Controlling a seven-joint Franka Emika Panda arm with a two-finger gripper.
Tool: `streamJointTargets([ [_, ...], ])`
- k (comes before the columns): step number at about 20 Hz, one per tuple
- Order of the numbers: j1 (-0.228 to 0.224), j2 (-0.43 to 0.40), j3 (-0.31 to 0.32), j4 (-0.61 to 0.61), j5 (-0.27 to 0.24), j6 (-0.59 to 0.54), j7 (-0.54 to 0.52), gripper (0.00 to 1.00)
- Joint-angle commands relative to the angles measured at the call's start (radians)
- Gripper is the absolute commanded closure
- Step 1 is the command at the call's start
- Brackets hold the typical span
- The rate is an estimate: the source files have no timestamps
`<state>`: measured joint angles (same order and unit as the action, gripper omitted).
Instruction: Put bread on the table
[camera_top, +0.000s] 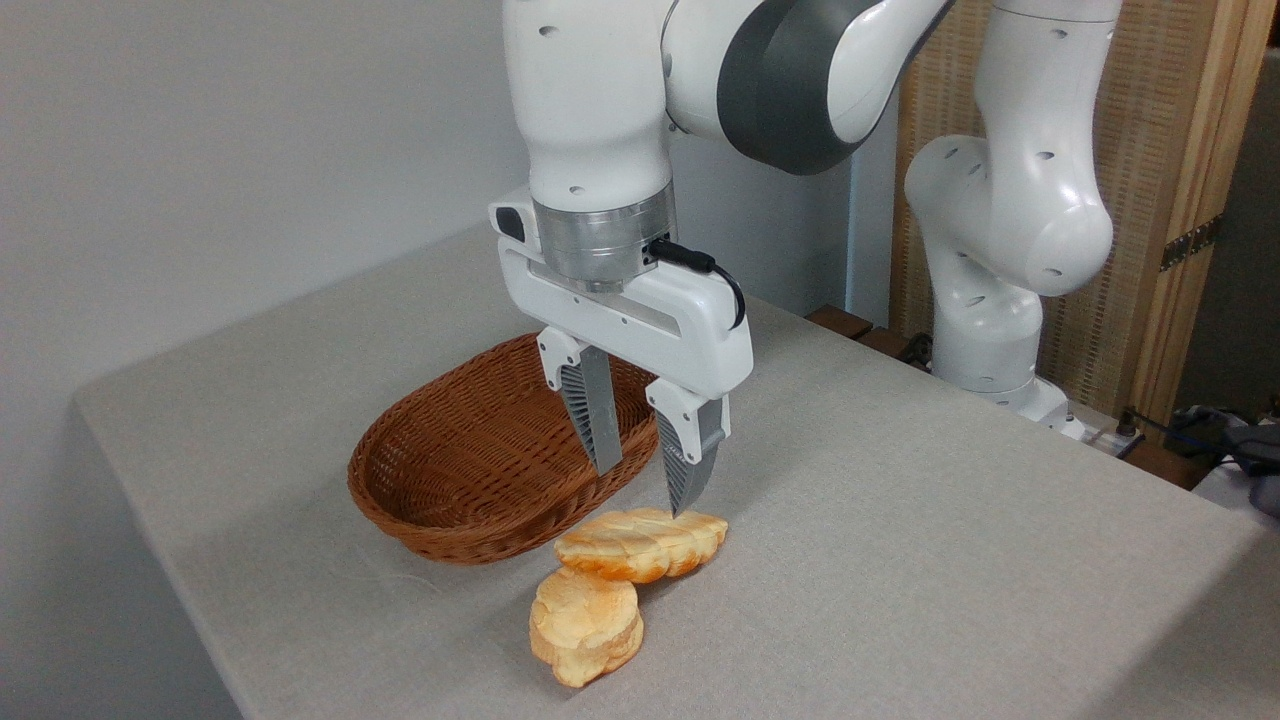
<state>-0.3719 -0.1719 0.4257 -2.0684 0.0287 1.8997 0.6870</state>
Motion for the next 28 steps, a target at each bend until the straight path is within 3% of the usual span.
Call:
streamJointTargets([
  [1,-0.009,-0.003,0.007,0.011,0.005,-0.017,0.011,0.00],
  [5,-0.012,-0.003,-0.001,0.046,-0.006,-0.010,0.009,0.00],
  [9,-0.013,-0.004,-0.025,0.097,-0.049,-0.011,0.008,0.00],
  [22,-0.013,-0.006,-0.128,0.198,-0.049,-0.013,-0.006,0.00],
  [28,-0.012,-0.006,-0.125,0.198,-0.052,-0.014,0.003,0.00],
])
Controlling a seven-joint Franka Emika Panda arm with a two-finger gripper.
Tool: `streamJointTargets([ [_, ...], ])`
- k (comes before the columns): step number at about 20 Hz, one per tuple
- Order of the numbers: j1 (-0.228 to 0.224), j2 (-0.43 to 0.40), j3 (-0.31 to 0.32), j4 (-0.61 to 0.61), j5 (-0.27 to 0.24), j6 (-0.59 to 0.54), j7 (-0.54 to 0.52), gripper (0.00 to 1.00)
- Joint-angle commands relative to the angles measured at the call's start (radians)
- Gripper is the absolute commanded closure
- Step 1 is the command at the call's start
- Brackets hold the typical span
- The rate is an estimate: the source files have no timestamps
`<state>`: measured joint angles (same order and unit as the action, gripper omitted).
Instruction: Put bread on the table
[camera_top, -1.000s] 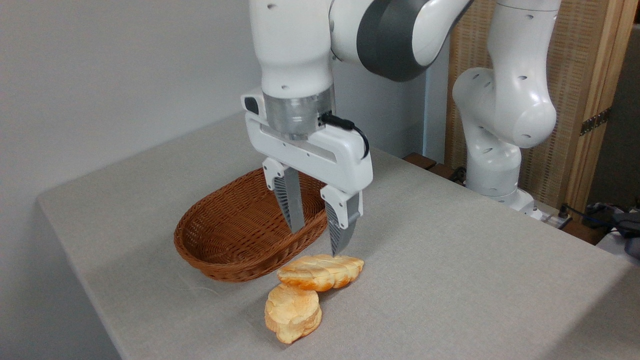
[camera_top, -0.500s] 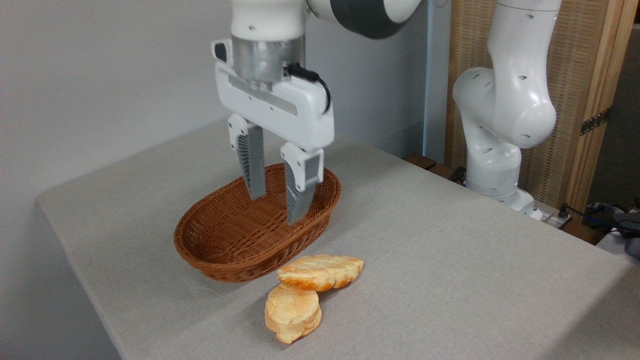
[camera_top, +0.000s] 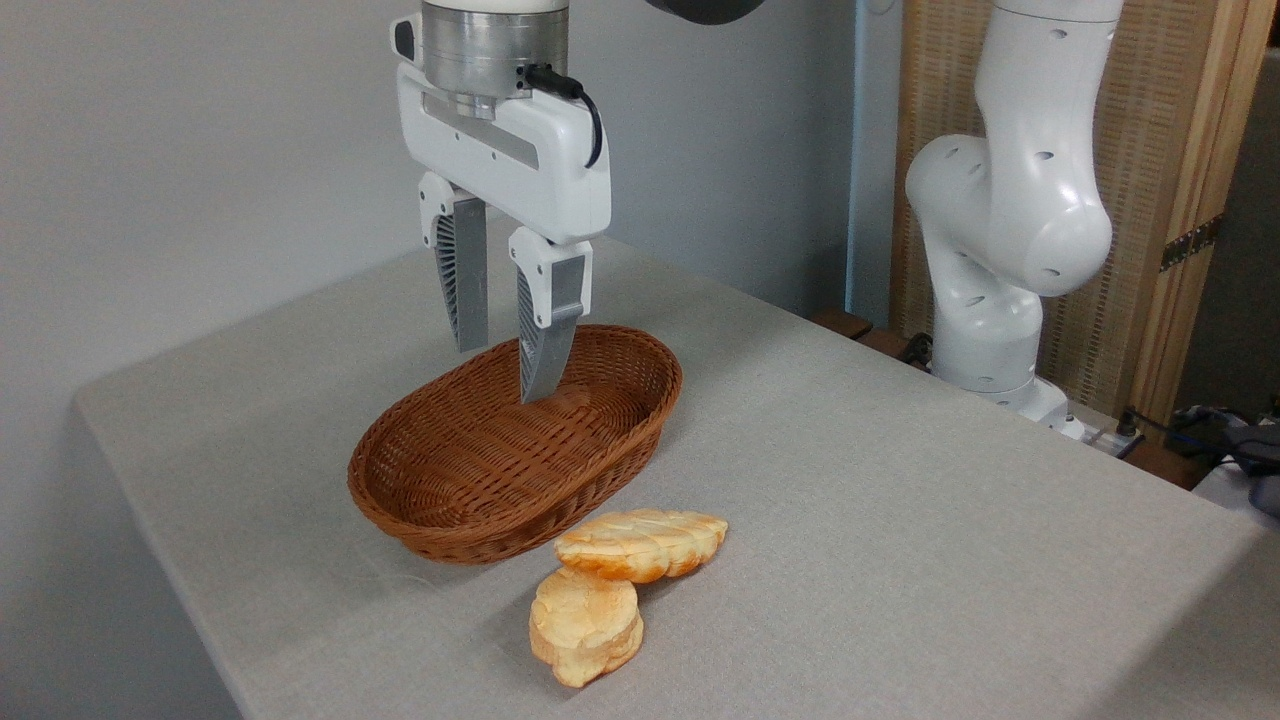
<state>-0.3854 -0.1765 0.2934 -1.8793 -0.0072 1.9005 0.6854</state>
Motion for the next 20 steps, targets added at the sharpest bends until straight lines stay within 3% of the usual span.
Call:
streamJointTargets([
  [1,0.002,-0.001,0.009,0.009,-0.017,-0.017,0.005,0.00],
  [20,0.002,0.002,0.010,0.009,-0.037,-0.028,-0.003,0.00],
])
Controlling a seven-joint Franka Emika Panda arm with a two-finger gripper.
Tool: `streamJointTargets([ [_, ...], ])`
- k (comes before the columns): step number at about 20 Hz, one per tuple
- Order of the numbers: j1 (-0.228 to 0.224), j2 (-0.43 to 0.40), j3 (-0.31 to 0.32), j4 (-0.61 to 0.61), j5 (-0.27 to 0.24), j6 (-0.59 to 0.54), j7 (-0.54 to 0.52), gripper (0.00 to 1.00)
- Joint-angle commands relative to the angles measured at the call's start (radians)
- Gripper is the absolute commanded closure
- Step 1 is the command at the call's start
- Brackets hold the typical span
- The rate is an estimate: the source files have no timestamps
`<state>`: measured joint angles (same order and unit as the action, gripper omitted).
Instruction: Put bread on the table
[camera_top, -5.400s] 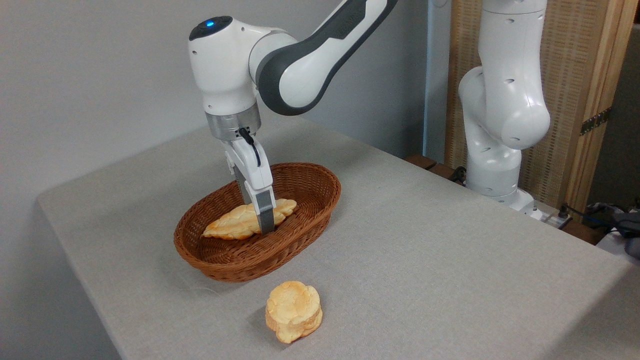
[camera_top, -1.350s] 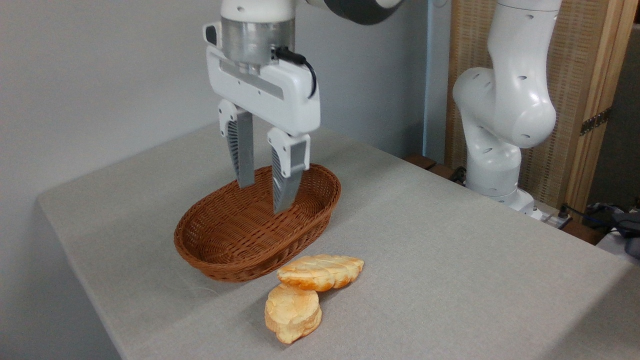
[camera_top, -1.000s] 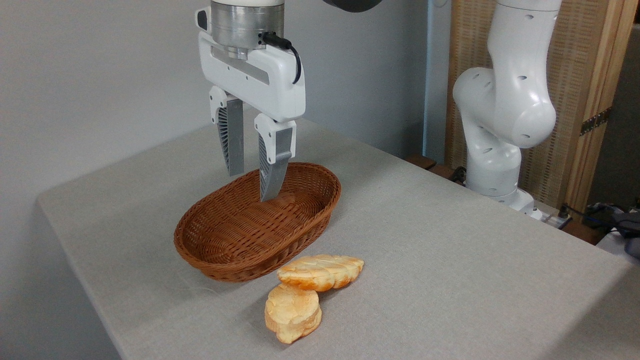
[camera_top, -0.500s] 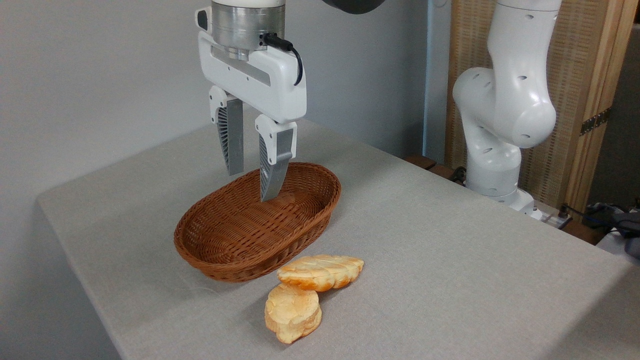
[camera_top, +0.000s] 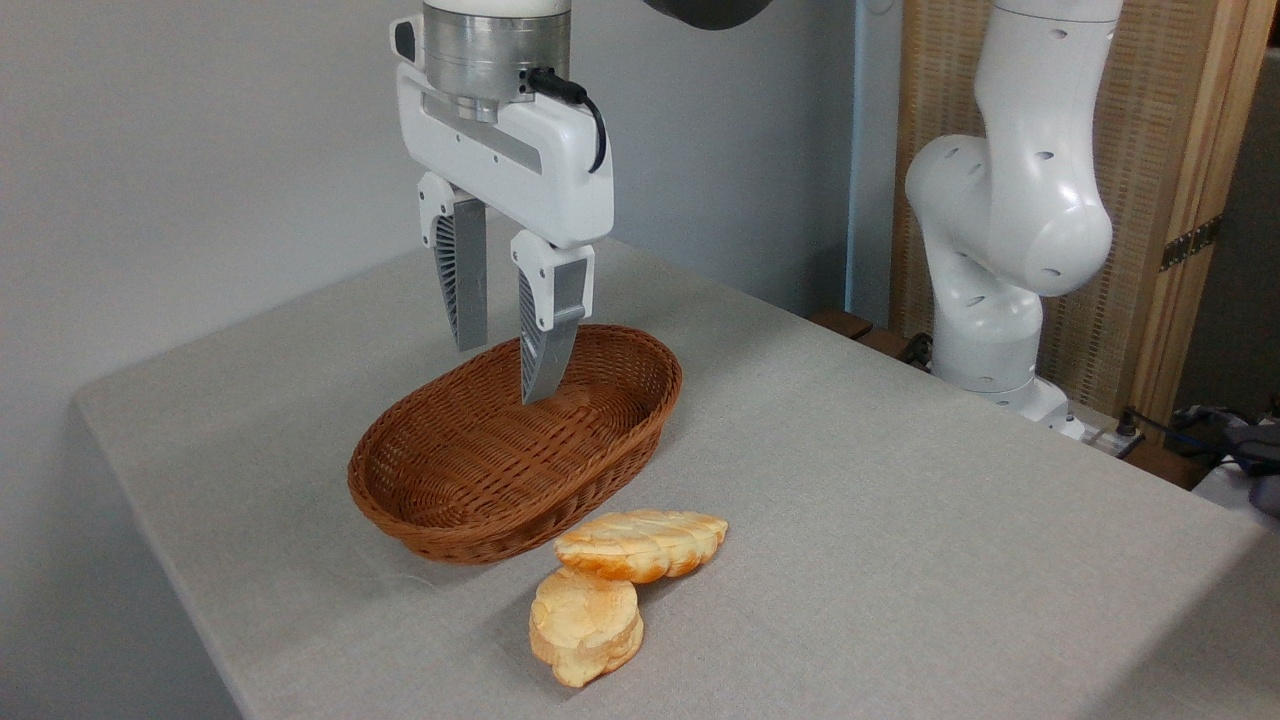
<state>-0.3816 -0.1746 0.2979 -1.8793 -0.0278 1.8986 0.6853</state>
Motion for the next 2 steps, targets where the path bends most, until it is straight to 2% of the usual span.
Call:
streamJointTargets([
  [1,-0.002,-0.002,0.007,0.009,-0.017,-0.026,-0.003,0.00],
  [2,-0.002,-0.002,0.007,0.009,-0.018,-0.026,-0.003,0.00],
])
